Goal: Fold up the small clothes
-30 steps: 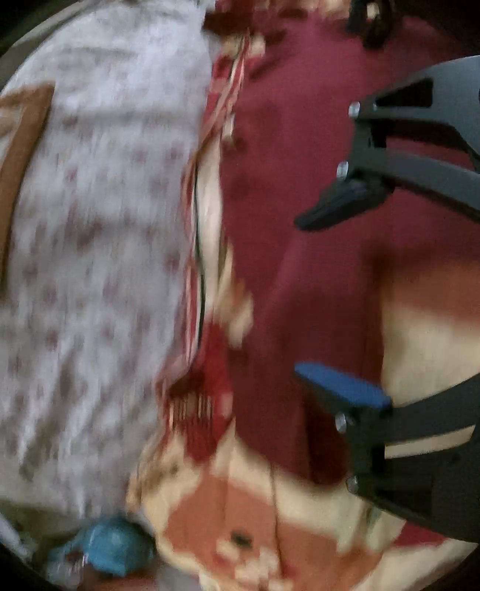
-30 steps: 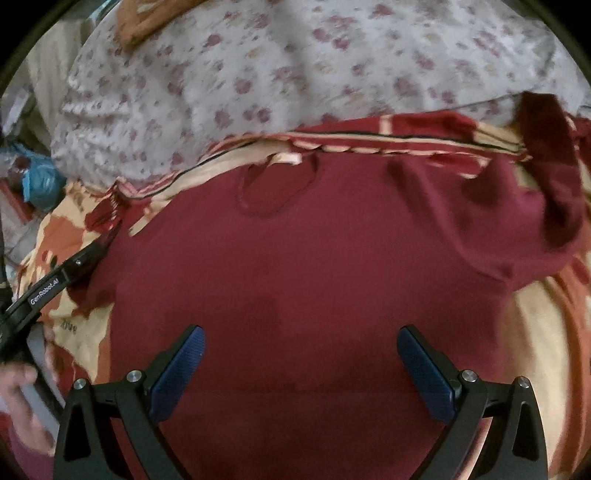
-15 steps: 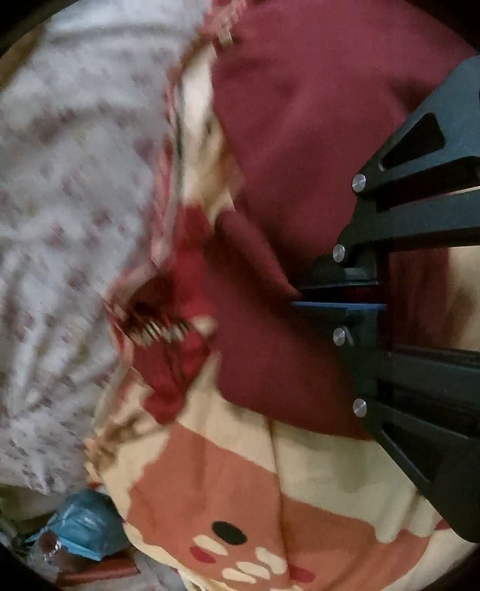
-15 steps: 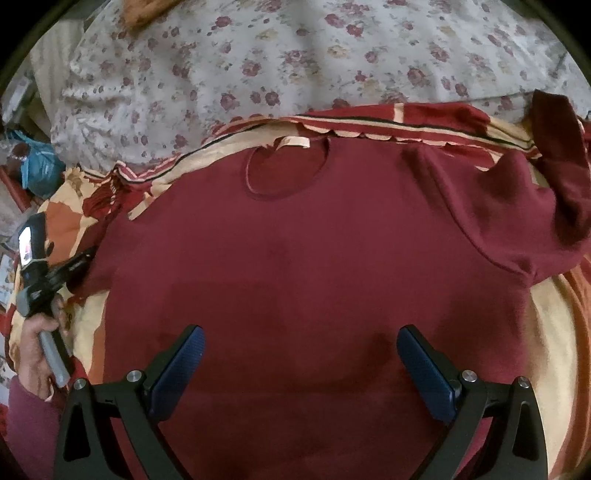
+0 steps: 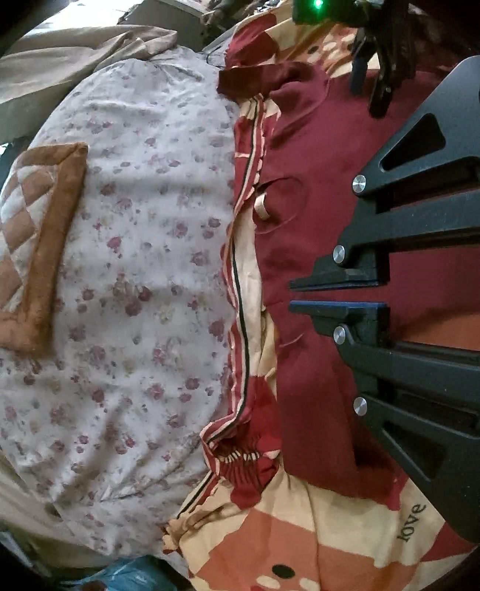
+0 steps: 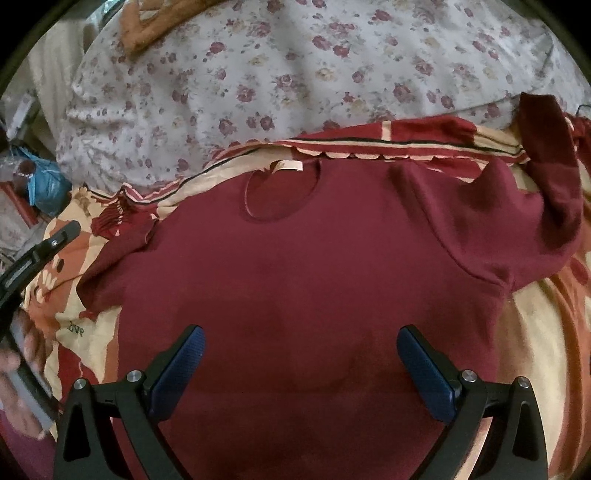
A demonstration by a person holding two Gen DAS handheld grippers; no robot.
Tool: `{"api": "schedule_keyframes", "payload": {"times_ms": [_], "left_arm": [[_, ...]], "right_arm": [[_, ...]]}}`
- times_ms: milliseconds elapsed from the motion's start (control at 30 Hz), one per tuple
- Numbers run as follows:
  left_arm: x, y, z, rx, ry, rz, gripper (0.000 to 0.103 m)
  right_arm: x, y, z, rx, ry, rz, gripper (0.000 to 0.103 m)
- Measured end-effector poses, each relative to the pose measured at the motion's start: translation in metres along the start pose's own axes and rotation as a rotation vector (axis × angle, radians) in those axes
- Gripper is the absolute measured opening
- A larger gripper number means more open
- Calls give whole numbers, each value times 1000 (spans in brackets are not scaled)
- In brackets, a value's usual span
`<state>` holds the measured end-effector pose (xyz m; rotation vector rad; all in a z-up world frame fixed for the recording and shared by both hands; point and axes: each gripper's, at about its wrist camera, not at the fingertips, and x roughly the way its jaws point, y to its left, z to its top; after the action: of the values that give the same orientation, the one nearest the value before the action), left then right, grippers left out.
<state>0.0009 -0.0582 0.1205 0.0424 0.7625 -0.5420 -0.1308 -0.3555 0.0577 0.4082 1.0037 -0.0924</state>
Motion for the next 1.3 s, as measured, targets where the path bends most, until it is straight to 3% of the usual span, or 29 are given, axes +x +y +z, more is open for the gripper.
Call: {"api": "schedule_keyframes", "payload": {"times_ms": [67, 167, 233, 267, 300, 400, 533, 667, 733, 767, 900, 1000, 1067, 1200, 1300], "left_arm": [[-6, 4, -5, -23, 3, 45, 4], [-7, 33, -22, -136, 41, 114, 5], [-2, 53, -36, -203, 54, 162, 19], [3, 61, -43, -226, 63, 183, 35], [8, 70, -51, -251, 75, 201, 43], [29, 93, -68, -319, 121, 232, 43], [47, 117, -84, -351, 147, 312, 43], [51, 124, -89, -365, 138, 294, 45], [51, 120, -89, -340, 133, 310, 46], [52, 119, -89, -331, 130, 319, 46], [48, 121, -89, -342, 119, 319, 47], [35, 119, -87, -359, 82, 280, 47], [16, 110, -84, -346, 13, 238, 47], [-13, 84, -77, -268, -112, 237, 47], [-14, 73, -78, -250, -119, 209, 47]], "right_arm": [[1, 11, 3, -27, -5, 34, 103], [10, 39, 11, -125, -3, 108, 103], [25, 63, 21, -183, 20, 203, 98], [35, 76, 28, -193, 35, 243, 92], [45, 88, 34, -196, 53, 275, 90], [87, 131, 56, -180, 130, 386, 82], [134, 166, 79, -123, 180, 462, 82], [185, 184, 90, -32, 239, 459, 82], [190, 198, 91, -61, 193, 452, 69], [189, 205, 90, -100, 181, 438, 43], [168, 219, 89, -226, 97, 353, 7], [123, 193, 98, -203, -4, 386, 6], [89, 169, 105, -192, -69, 373, 6], [27, 112, 111, -170, -173, 280, 6], [-6, 61, 105, -146, -216, 188, 5]]}}
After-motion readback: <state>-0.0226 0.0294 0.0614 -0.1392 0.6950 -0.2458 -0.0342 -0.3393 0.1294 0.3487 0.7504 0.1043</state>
